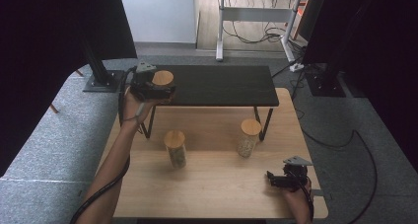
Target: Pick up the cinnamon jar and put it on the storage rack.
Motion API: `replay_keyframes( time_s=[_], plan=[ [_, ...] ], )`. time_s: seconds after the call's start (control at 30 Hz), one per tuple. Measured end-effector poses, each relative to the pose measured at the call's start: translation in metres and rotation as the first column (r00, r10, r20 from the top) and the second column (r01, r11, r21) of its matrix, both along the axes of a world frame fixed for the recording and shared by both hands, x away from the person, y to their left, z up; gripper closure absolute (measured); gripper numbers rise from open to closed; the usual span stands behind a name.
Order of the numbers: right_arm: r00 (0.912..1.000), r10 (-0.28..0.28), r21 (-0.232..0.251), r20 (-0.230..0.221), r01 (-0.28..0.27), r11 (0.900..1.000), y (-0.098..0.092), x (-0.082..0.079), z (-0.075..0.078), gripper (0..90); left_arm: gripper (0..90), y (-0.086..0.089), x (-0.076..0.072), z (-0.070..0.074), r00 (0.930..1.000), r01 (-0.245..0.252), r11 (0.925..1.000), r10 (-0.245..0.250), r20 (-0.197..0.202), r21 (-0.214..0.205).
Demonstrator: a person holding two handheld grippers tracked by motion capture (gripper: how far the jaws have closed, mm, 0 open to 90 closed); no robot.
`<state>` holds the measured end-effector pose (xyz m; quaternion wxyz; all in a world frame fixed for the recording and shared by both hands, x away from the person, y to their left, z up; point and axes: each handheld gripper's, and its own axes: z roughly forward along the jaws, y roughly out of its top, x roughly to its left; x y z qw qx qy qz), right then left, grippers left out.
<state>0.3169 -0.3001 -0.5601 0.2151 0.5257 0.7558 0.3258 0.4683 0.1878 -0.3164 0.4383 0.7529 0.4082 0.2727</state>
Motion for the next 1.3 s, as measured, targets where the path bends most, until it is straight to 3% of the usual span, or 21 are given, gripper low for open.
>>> replay_keyframes(
  time_s=[0.87, 1.3],
  plan=[
    [1.0, 0.002, -0.002, 0.0, -0.002, 1.0, 0.0, 0.0, 0.0, 3.1, 5.2, 0.012, -0.026, -0.011, 0.9993, 0.029, 0.999, -0.028, 0.025, -0.034],
    [1.0, 0.001, -0.001, 0.0, -0.001, 1.0, 0.0, 0.0, 0.0, 3.1, 5.2, 0.021, -0.046, -0.013, 0.9981, 0.042, 0.9982, -0.04, 0.047, -0.042]
  ],
)
